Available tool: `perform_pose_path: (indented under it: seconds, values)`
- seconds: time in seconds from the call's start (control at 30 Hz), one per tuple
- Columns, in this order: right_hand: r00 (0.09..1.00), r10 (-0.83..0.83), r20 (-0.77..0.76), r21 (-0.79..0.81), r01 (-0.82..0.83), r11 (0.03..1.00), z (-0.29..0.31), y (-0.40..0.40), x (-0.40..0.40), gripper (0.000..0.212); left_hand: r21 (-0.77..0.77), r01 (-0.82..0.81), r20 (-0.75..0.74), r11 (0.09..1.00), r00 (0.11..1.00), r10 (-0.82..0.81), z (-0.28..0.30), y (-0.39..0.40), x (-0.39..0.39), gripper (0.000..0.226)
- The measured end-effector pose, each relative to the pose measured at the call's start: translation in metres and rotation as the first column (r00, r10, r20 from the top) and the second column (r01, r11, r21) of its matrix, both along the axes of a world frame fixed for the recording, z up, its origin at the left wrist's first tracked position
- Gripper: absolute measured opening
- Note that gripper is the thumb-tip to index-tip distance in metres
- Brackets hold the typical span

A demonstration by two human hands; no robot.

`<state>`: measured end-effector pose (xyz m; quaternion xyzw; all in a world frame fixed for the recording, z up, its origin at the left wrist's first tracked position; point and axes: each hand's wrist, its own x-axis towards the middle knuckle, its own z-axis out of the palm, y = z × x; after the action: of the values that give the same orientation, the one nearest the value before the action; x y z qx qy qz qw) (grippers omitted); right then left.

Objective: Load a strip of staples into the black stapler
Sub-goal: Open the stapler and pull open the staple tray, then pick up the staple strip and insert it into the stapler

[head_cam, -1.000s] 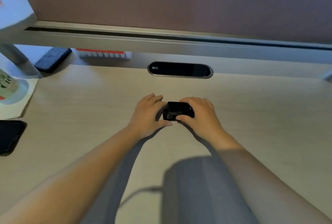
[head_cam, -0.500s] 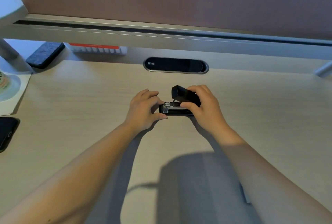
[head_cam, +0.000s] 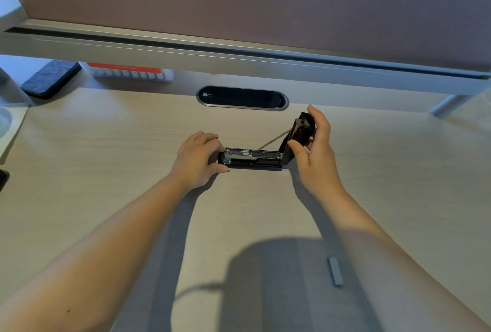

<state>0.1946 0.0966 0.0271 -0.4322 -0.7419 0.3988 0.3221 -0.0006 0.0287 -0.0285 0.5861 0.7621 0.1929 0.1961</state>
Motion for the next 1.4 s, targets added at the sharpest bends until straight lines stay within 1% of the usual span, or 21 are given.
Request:
perform_pose_path:
  seconds: [0.07,0.17,0.3,0.4,0.47,0.53,0.6,0.67,0.7,0.73,0.77,0.83,0.87,0.93,1.0,1.07,1.1,1.13,1.17,1.27,1.4]
  values:
    - [1.000,-0.014,0.013,0.011,0.013,1.000,-0.001,0.004,0.008,0.051,0.007,0.000,-0.004,1.000,1.000,0.000,0.000,0.000,0.001,0.039]
    - [0.997,-0.075,0.017,-0.021,0.075,0.997,-0.004,0.016,0.020,0.049,0.011,-0.019,-0.004,1.000,1.000,0.019,0.000,-0.001,0.004,0.037]
    - [0.967,-0.220,0.128,-0.019,0.225,0.974,-0.012,0.029,0.038,0.048,0.032,-0.029,-0.006,0.999,1.000,0.029,0.000,-0.003,0.010,0.034]
    - [0.938,-0.277,0.209,-0.052,0.294,0.954,-0.026,0.033,0.048,0.052,0.040,-0.028,-0.014,0.999,0.999,0.029,0.001,-0.005,0.016,0.033]
    - [0.938,-0.267,0.223,-0.075,0.290,0.954,-0.034,0.035,0.053,0.056,0.043,-0.036,-0.022,0.998,0.999,0.037,0.003,-0.008,0.019,0.033]
    - [0.944,-0.258,0.206,-0.099,0.282,0.954,-0.034,0.037,0.052,0.062,0.054,-0.043,-0.028,0.998,0.999,0.045,0.006,-0.007,0.018,0.033]
    - [0.955,-0.256,0.150,-0.158,0.279,0.947,-0.021,0.032,0.051,0.074,0.062,-0.035,0.000,0.997,0.999,0.036,0.016,-0.006,0.019,0.033]
    - [0.951,-0.269,0.155,-0.180,0.294,0.939,-0.015,0.031,0.053,0.083,0.050,-0.053,-0.032,0.997,0.998,0.055,0.018,0.000,0.010,0.032]
    - [0.955,-0.273,0.117,-0.109,0.286,0.952,-0.045,-0.007,0.081,0.085,0.137,-0.009,-0.085,0.991,0.996,0.021,-0.010,-0.026,0.035,0.029]
    - [0.958,-0.266,0.107,0.002,0.267,0.964,-0.070,-0.043,0.109,0.085,0.228,0.026,-0.143,0.973,0.990,0.007,-0.035,-0.049,0.057,0.027]
    - [0.962,-0.232,0.143,0.026,0.231,0.973,-0.070,-0.039,0.107,0.084,0.229,0.009,-0.127,0.973,0.992,0.021,-0.031,-0.042,0.053,0.026]
    - [0.955,-0.197,0.221,0.009,0.200,0.980,-0.075,-0.046,0.110,0.083,0.216,-0.029,-0.069,0.976,0.997,0.045,-0.028,-0.039,0.053,0.028]
    - [0.943,-0.161,0.291,0.012,0.164,0.986,-0.069,-0.052,0.109,0.082,0.203,-0.042,-0.061,0.978,0.997,0.055,-0.025,-0.038,0.051,0.029]
    - [0.902,-0.125,0.414,0.028,0.125,0.992,-0.061,-0.054,0.107,0.079,0.176,-0.074,-0.041,0.982,0.996,0.082,-0.018,-0.034,0.047,0.031]
    - [0.890,-0.098,0.445,0.054,0.083,0.995,-0.062,-0.072,0.114,0.077,0.181,-0.084,-0.044,0.980,0.995,0.093,-0.020,-0.043,0.053,0.032]
    - [0.886,-0.118,0.448,0.100,0.081,0.992,-0.067,-0.093,0.124,0.071,0.192,-0.112,-0.043,0.975,0.992,0.122,-0.025,-0.056,0.061,0.033]
    - [0.887,-0.132,0.443,0.134,0.081,0.988,-0.069,-0.102,0.129,0.059,0.191,-0.130,-0.035,0.973,0.990,0.140,-0.025,-0.063,0.065,0.033]
    - [0.884,-0.152,0.443,0.173,0.083,0.981,-0.070,-0.111,0.132,0.041,0.194,-0.139,-0.029,0.971,0.989,0.147,-0.026,-0.070,0.068,0.033]
    - [0.878,-0.177,0.444,0.221,0.084,0.972,-0.070,-0.118,0.135,0.032,0.192,-0.145,-0.030,0.971,0.988,0.153,-0.026,-0.075,0.072,0.033]
    - [0.896,-0.204,0.395,0.267,0.100,0.959,-0.071,-0.128,0.139,0.035,0.169,-0.164,-0.030,0.972,0.985,0.172,-0.023,-0.089,0.080,0.034]
    - [0.915,-0.209,0.346,0.280,0.112,0.953,-0.074,-0.130,0.141,0.019,0.176,-0.181,-0.047,0.968,0.980,0.191,-0.020,-0.101,0.088,0.033]
